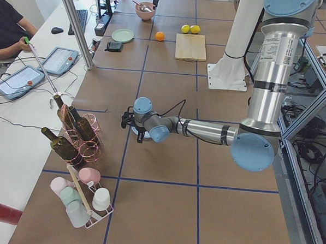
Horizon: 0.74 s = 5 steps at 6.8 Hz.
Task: Pick orange to plate
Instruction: 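Reach left gripper to the light blue plate rim while right gripper nears the orange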
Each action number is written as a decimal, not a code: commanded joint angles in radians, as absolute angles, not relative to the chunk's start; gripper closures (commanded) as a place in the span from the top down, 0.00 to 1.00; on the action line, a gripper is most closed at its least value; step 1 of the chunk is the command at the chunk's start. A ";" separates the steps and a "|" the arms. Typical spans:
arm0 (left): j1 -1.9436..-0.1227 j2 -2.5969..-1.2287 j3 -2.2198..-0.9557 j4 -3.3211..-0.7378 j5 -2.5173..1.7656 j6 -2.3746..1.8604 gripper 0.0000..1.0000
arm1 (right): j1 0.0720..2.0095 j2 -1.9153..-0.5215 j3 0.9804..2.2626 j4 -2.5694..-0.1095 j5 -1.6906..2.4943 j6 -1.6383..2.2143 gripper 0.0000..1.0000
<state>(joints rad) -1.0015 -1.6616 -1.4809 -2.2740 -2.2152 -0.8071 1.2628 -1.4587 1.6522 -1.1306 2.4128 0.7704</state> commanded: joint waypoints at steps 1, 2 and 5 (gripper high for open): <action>-0.985 -1.667 -1.467 -2.279 -2.215 -0.810 0.61 | 1.250 -1.456 1.660 -1.131 2.404 0.785 1.00; -0.982 -1.667 -1.460 -2.287 -2.215 -0.810 0.60 | 1.244 -1.456 1.666 -1.132 2.401 0.787 1.00; -0.971 -1.667 -1.442 -2.307 -2.215 -0.810 0.55 | 1.212 -1.456 1.701 -1.132 2.370 0.847 1.00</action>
<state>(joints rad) -0.9749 -1.6684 -1.4456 -2.3043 -2.2151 -0.8099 1.2239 -1.4558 1.6849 -1.1314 2.3836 0.8254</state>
